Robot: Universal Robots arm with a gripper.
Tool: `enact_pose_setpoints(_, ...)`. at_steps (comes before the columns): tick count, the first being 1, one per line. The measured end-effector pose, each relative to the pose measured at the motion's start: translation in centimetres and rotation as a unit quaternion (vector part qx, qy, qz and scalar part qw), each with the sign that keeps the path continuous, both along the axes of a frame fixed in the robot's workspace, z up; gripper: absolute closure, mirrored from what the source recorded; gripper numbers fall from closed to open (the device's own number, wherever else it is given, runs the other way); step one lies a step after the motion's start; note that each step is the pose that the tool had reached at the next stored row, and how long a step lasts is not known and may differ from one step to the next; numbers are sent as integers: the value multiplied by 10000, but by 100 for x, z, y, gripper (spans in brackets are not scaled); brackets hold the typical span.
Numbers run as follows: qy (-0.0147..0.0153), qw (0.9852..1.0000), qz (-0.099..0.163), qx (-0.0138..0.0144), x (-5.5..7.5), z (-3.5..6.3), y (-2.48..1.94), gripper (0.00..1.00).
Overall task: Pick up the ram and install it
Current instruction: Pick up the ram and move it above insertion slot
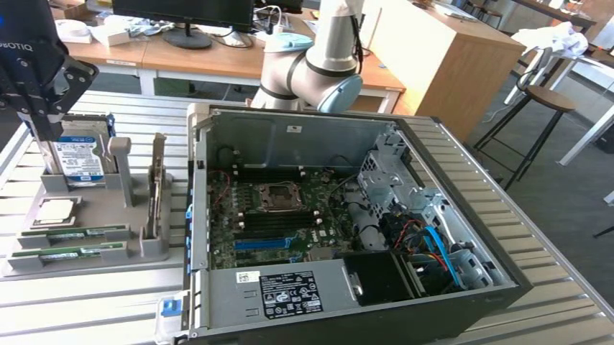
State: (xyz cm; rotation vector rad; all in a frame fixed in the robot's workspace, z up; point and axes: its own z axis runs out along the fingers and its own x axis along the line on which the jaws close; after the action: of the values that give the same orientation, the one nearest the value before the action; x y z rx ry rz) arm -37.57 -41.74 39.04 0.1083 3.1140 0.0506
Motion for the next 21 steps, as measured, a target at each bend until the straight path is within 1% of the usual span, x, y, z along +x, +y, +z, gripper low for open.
enact_pose_setpoints(2, 0, 10000, 68, 0, 0, 0, 0, 90)
enact_pose_setpoints(6, 0, 9996, 293, 0, 0, 0, 0, 90)
enact_pose_setpoints(10, 0, 9984, 561, 0, 0, -1, 0, 90)
enact_pose_setpoints(11, 0, 9976, 697, 0, 0, -1, 0, 90)
enact_pose_setpoints(12, 0, 9971, 757, 0, 0, -2, 0, 90)
enact_pose_setpoints(13, 0, 9961, 882, 0, 0, -2, 0, 90)
enact_pose_setpoints(17, 0, 9938, 1113, 0, 0, -3, 0, 90)
enact_pose_setpoints(21, 0, 9903, 1393, 0, 0, -4, 0, 90)
